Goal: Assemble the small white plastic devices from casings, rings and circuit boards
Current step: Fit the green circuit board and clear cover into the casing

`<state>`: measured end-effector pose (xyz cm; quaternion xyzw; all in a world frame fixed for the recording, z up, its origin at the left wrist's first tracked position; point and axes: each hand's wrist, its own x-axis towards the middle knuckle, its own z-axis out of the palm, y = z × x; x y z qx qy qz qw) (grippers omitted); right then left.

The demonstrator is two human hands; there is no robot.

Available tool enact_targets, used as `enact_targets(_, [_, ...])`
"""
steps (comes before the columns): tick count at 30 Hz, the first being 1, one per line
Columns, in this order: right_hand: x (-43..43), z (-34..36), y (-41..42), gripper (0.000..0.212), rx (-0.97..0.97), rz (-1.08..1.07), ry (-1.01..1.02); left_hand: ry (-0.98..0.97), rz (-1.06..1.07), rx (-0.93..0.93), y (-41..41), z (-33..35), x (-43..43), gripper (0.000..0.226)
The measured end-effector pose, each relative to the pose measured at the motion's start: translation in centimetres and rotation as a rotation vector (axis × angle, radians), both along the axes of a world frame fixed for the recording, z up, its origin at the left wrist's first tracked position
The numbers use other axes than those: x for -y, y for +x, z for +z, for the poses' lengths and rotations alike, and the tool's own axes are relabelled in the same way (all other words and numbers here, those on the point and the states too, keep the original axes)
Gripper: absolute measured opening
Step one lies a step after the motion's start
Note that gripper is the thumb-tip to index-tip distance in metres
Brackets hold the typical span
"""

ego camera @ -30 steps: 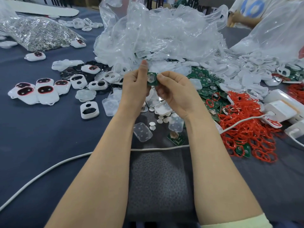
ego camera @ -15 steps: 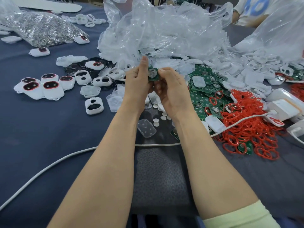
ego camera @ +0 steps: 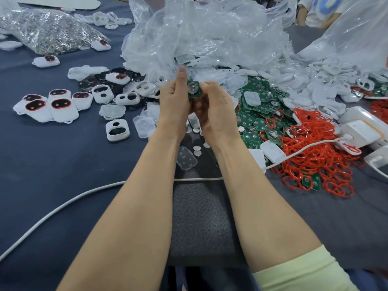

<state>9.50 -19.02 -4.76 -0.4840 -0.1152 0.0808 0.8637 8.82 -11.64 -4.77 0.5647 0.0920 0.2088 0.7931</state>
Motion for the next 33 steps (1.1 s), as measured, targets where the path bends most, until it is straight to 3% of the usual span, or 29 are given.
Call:
enact_targets(10, [0.0,-0.2,0.0,0.025,-0.141,0.070,0.041,0.123,0.072,0.011,-0.3,-0.1,0.0,0.050])
enact_targets(17, [2.6,1.3,0.6,0.023,-0.050,0.169,-0.231,0.370,0.078,0.042,-0.7,-0.1,-0.8,0.048])
enact_targets(24, [1.4,1.3,0.6,0.019,-0.307,0.127,-0.032,0.447,0.120,0.066,-0.5,0.0,-0.8,0.054])
enact_targets(33, [1.2,1.6,0.4,0.022,-0.410,0.145,0.027,0.523,0.150,0.119,-0.6,0.3,-0.4,0.052])
